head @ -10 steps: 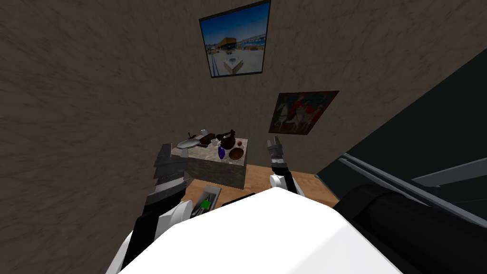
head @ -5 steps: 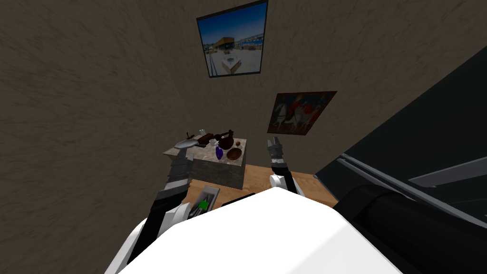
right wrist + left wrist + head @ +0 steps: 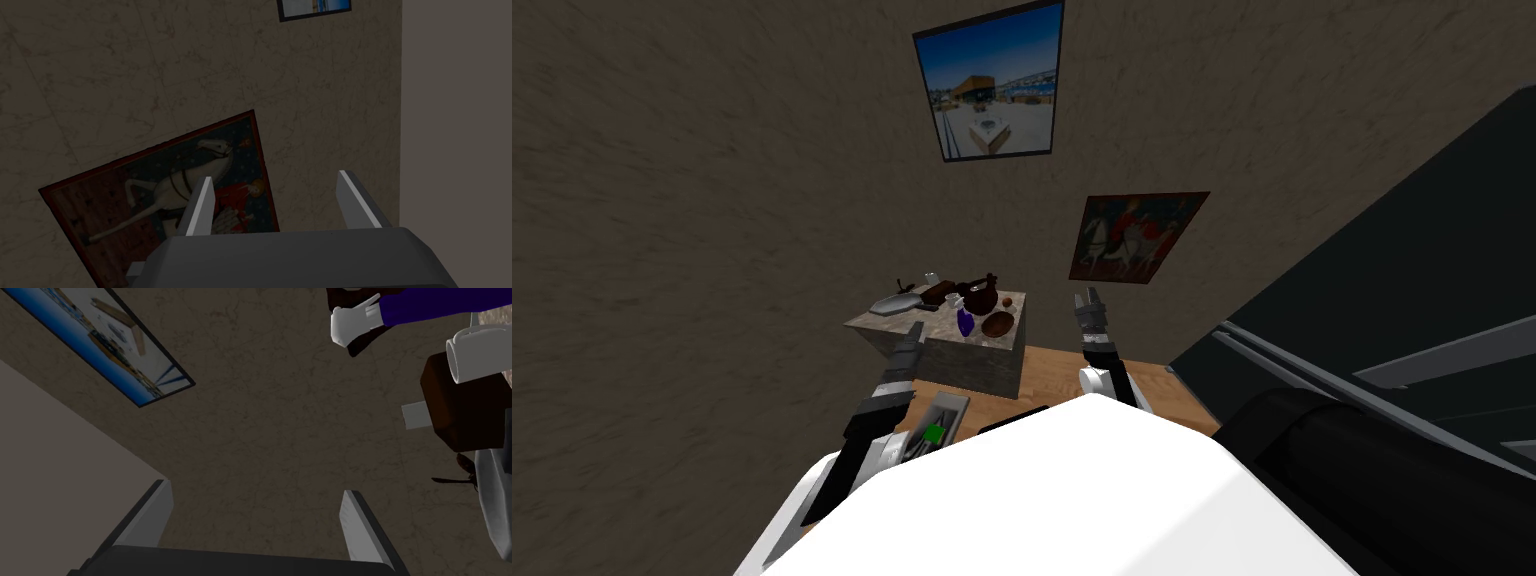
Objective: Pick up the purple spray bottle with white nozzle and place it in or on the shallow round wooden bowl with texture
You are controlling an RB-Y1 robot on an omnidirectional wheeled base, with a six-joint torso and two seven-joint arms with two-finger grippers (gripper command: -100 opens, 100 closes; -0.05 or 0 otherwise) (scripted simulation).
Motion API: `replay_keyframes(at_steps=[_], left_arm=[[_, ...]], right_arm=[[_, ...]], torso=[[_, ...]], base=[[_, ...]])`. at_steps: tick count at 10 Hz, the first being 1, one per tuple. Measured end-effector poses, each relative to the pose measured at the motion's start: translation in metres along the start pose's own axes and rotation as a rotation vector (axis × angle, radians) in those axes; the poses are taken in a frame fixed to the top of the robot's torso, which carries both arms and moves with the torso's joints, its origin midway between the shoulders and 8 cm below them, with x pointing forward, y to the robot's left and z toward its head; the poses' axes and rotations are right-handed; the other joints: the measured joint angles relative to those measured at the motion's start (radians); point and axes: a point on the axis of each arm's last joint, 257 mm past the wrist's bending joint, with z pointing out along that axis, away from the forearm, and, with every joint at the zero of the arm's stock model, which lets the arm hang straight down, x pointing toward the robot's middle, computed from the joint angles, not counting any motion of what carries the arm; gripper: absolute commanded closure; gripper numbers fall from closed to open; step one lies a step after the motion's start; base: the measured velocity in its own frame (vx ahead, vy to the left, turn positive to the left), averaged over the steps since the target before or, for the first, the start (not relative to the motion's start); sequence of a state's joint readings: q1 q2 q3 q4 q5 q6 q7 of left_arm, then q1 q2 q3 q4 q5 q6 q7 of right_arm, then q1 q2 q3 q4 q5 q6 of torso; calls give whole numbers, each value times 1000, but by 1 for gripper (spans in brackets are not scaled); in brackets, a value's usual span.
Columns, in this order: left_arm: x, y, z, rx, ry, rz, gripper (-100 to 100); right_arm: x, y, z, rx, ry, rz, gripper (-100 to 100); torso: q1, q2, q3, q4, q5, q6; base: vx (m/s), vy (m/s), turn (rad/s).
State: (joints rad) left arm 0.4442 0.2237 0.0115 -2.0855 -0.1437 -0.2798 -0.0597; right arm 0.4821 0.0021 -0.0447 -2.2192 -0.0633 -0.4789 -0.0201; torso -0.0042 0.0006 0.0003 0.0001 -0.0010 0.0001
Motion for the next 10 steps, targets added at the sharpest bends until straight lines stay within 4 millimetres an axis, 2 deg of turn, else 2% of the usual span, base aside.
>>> replay_keyframes(at_steps=[4,7,10], left_arm=[[16,57,-8,-116,77,115,-100],[17,92,-10,-185,131,200,-100],[18,128,-21,-246,202,318,-100]], right_arm=[[0,0,0,0,0,0,0],[0,0,0,0,0,0,0],[0,0,0,0,0,0,0]], torso=[[1,0,0,0,0,0],[2,0,0,0,0,0],[2,0,0,0,0,0]], base=[[-14,-53,-55],[-12,-42,-77],[-6,-39,-119]])
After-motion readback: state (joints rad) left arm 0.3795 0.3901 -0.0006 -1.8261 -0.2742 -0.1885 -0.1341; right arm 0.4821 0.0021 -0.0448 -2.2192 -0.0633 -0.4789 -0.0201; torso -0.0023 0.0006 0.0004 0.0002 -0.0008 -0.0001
